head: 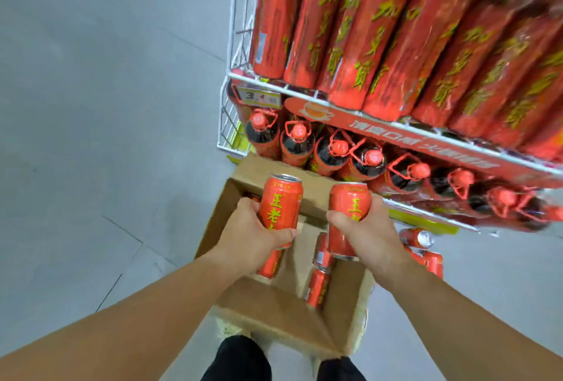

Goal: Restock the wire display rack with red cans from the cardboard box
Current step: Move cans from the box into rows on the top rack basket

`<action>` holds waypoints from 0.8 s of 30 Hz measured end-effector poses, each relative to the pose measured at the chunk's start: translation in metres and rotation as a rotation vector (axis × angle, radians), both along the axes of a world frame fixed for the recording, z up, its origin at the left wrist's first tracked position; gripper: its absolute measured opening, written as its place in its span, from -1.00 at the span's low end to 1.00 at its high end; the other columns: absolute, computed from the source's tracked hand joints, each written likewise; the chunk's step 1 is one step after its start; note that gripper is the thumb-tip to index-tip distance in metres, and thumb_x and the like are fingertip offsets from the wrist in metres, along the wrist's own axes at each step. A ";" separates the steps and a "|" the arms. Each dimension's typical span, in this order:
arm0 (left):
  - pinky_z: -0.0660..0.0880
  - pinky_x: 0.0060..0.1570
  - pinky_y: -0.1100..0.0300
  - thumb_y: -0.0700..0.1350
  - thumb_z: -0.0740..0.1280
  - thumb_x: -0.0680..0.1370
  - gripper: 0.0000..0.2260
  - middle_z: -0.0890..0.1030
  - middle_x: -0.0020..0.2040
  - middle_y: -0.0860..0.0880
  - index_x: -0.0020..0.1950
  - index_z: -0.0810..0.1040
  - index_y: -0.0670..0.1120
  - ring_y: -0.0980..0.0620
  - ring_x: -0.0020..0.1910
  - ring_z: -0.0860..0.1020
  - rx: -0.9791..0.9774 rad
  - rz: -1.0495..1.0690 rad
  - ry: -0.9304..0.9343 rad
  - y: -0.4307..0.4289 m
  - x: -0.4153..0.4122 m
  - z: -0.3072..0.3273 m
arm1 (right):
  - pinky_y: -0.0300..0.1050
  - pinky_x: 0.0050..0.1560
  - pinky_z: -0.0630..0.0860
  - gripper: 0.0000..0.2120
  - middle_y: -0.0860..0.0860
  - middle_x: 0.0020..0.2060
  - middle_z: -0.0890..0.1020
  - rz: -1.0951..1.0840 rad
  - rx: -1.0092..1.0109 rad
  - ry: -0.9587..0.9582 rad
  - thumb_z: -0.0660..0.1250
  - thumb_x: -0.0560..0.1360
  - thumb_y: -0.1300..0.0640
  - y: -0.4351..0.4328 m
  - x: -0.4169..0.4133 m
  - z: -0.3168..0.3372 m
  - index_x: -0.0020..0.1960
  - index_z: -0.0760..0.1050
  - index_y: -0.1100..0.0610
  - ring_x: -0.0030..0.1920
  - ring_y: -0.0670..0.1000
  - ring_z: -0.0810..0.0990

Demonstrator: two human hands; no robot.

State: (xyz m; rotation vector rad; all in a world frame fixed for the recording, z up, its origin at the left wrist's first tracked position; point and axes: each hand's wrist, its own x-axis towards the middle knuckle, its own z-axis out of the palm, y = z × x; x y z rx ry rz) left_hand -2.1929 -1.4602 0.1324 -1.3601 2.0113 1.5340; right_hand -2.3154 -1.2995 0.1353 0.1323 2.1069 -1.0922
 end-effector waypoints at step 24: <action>0.65 0.02 0.01 0.03 0.62 0.25 -0.61 0.72 -0.13 0.07 0.00 0.58 0.07 0.09 -0.15 0.70 -0.248 -0.118 0.710 -0.041 -0.057 0.508 | -0.17 -0.12 0.43 -0.41 -0.12 -0.05 0.54 -0.123 -0.335 0.657 0.47 0.46 0.10 -0.038 -0.028 0.518 0.39 0.28 0.09 -0.15 -0.24 0.49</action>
